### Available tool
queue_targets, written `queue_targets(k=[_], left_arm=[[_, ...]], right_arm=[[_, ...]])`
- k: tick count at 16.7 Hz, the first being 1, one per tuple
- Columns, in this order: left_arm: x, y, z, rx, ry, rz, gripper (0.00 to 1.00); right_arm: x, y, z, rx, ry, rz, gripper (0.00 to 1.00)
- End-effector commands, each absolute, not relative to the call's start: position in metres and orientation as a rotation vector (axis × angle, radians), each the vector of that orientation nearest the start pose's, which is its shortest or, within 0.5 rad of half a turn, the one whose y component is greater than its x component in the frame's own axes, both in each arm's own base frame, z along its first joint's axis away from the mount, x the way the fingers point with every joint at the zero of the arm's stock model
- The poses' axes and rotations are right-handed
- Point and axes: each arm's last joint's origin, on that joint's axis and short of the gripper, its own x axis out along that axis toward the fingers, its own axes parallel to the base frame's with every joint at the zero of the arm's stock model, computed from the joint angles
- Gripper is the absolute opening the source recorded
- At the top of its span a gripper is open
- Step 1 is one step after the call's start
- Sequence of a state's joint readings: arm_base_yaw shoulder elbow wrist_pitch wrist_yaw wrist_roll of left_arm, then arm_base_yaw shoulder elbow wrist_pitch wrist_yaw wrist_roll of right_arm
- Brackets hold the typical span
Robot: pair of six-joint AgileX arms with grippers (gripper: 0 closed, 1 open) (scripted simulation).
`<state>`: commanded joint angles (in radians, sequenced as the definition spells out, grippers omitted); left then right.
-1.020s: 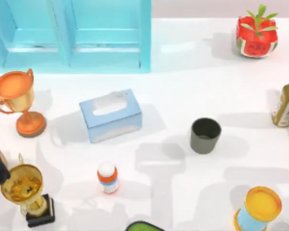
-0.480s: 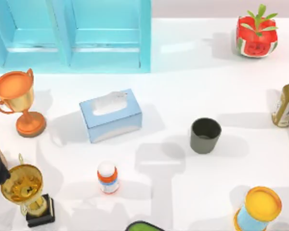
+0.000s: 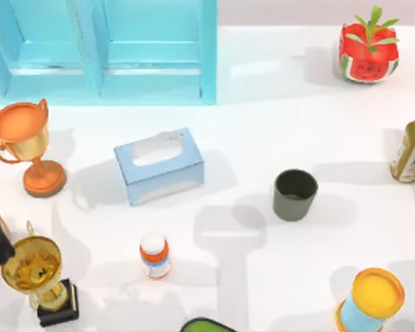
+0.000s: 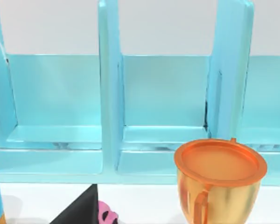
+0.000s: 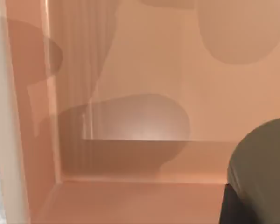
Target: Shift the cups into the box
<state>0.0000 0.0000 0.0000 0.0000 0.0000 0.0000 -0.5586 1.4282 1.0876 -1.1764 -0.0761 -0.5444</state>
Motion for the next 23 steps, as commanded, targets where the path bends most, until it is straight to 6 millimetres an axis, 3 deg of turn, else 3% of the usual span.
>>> queue_targets(k=[3, 7, 20, 23], left_arm=[[0.106, -0.001, 0.16, 0.0, 0.0, 0.0, 1.0], [0.106, -0.001, 0.16, 0.0, 0.0, 0.0, 1.0], [0.106, -0.001, 0.16, 0.0, 0.0, 0.0, 1.0], [0.106, -0.001, 0.16, 0.0, 0.0, 0.0, 1.0]], right_arm=[[0.209, -0.127, 0.218, 0.043, 1.493, 0.024, 0.0], [0.209, -0.127, 0.217, 0.043, 1.494, 0.025, 0.0], [0.209, -0.127, 0.217, 0.043, 1.494, 0.025, 0.98], [0.209, -0.127, 0.217, 0.043, 1.494, 0.025, 1.0]])
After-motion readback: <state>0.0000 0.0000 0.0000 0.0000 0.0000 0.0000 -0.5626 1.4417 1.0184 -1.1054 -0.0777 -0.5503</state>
